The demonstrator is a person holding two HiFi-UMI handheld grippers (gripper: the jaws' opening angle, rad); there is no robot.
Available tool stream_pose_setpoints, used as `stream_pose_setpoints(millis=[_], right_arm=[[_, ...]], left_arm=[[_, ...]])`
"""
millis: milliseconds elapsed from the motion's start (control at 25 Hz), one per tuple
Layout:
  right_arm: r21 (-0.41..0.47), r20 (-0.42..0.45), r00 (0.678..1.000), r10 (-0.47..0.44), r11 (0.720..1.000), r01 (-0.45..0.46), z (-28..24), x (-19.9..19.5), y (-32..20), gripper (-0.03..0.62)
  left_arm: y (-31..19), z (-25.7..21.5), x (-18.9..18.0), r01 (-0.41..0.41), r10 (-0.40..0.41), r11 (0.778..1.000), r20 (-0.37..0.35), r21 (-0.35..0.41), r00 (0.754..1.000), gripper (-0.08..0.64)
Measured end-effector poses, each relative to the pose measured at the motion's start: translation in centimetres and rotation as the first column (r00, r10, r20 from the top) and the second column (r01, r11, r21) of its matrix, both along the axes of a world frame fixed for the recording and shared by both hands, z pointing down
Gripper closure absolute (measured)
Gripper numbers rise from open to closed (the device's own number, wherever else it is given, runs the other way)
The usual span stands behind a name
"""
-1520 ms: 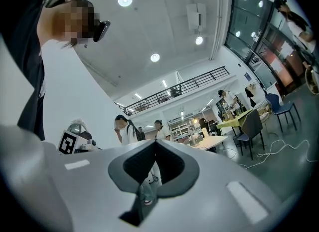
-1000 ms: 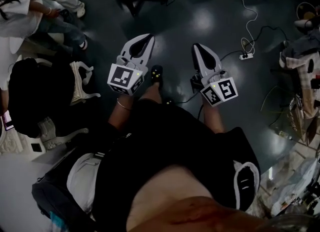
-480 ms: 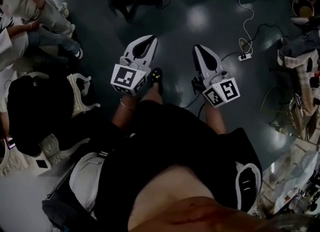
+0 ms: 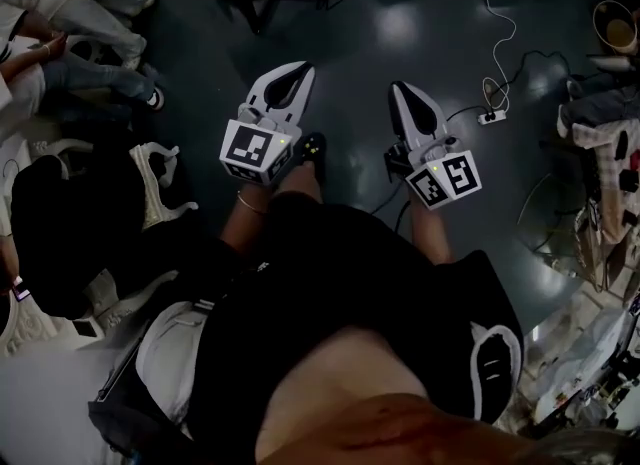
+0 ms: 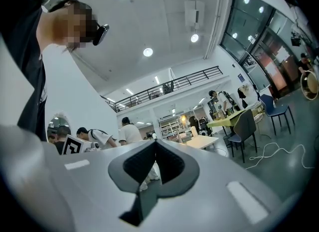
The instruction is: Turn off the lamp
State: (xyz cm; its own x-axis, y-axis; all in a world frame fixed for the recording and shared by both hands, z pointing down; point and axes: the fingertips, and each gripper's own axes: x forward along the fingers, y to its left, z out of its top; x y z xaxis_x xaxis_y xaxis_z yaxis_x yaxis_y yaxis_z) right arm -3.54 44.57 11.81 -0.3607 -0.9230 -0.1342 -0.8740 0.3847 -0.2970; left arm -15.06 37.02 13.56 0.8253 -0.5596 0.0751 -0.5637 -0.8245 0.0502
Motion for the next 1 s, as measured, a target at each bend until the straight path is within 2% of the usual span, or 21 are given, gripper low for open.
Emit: stream_pose_setpoints(millis=[120, 280, 720, 1000], right_arm=[[-0.004, -0.005, 1.0, -0.015, 1.0, 0.015, 0.0, -0.6, -1.4, 0.591], [-0.003, -0.021, 1.0, -0.004, 1.0, 0.004, -0.1, -0.6, -3.0, 0.591], [-0.01, -0.026, 0.997, 0.075, 0.997, -0.075, -1.4, 1.3, -9.1, 0.591], [0.0, -0.035, 0.998, 0.059, 0.998, -0.06, -2.0, -0.2, -14.5, 0.591]], left_arm=[[-1.5, 0.4, -0.5, 0.015, -0.015, 1.0, -0.006, -0.026, 1.0, 0.554], [-3.6, 0.1, -0.3, 0.005, -0.005, 1.0, -0.029, -0.02, 1.0, 0.554], [-10.5, -1.0, 2.5, -0.098, 0.097, 0.995, -0.043, -0.001, 0.994, 0.554], [-15.8, -0.8, 0.8, -0.08, 0.08, 0.997, -0.031, -0.002, 0.996, 0.554]])
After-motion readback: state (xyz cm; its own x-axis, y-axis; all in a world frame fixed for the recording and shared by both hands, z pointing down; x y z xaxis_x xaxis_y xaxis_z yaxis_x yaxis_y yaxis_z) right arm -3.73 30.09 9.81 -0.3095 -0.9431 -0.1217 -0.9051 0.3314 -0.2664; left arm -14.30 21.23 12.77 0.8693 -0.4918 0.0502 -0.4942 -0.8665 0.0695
